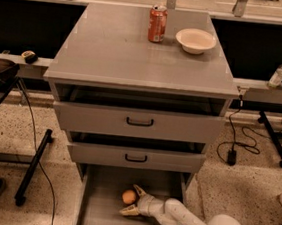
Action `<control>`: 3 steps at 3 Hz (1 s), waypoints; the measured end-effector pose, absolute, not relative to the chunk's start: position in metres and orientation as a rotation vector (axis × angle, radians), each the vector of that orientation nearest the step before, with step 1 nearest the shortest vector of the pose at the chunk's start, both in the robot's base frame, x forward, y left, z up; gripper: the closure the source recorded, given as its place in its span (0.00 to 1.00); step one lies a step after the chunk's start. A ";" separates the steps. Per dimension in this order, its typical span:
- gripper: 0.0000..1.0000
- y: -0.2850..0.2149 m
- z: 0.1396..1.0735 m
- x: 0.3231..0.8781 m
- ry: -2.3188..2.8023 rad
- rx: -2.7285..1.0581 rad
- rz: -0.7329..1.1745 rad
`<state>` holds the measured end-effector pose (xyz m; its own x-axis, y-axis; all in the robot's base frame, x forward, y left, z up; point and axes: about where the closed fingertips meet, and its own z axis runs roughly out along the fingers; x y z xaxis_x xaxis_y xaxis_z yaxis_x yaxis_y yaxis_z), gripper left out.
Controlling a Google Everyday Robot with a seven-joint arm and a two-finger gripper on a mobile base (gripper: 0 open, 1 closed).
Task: Pick orange from bottom drawer and place on counter
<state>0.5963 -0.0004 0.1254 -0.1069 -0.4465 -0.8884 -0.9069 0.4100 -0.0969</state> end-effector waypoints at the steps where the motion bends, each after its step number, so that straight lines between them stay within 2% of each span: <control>1: 0.40 0.005 0.121 0.600 1.706 -1.128 0.672; 2: 0.63 0.012 0.137 0.602 1.627 -1.080 0.729; 3: 0.86 -0.008 0.175 0.610 1.557 -1.084 0.675</control>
Offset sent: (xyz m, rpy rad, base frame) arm 0.0089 0.0160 0.0341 0.2759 -0.0584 0.0214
